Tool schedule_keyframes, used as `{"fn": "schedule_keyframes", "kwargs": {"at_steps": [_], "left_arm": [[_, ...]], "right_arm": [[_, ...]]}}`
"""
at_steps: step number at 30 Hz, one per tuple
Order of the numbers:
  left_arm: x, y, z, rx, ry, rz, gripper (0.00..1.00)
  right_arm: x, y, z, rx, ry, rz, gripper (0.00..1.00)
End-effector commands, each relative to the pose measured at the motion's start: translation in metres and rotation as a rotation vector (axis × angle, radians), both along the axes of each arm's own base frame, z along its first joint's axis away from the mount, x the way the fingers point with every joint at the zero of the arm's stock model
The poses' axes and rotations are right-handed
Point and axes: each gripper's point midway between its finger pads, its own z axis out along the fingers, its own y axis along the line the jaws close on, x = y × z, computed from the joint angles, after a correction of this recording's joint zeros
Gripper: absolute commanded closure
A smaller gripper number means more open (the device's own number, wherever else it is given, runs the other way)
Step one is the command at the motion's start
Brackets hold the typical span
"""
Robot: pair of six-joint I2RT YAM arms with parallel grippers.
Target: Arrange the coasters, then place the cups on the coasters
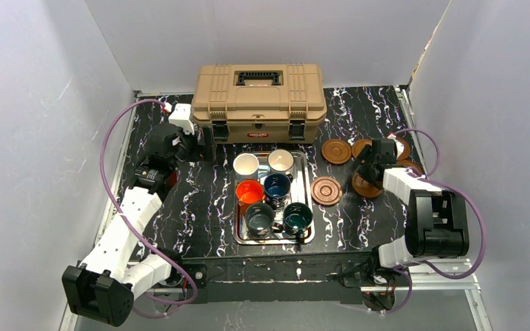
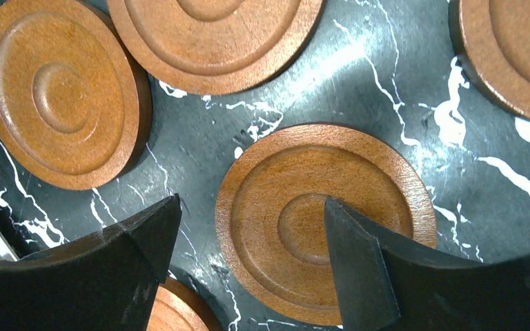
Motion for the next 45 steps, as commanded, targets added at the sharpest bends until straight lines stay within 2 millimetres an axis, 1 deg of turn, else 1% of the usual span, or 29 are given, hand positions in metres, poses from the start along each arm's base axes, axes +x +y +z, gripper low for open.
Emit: {"fn": "schedule_keyframes", "kwargs": {"at_steps": [1,10,20,32,45], "left_arm": [[-0.001,-0.001,0.006,0.005,-0.008,-0.011,0.02],[-0.001,-0.002,0.006,0.004,-0.01,-0.015,0.02],[-0.001,-0.002,0.007,0.003,-0.011,-0.016,0.02],[-0.001,-0.002,0.007,0.003,-0.011,-0.015,0.02],[0.0,-0.002,0.005,0.005,-0.005,-0.017,0.02]], "right_arm": [[-0.005,-0.011,-0.019,-0.005,0.069,-0.008,0.16],[0.003,-0.025,-0.017,-0.009,0.06,-0.036,0.16],[0.012,-0.036,-0.014,-0.007,0.048,-0.045,0.16],[0.022,-0.041,-0.016,-0.002,0.037,-0.041,0.16],[0.024,-0.045,-0.018,0.003,0.04,-0.044,0.16]]}}
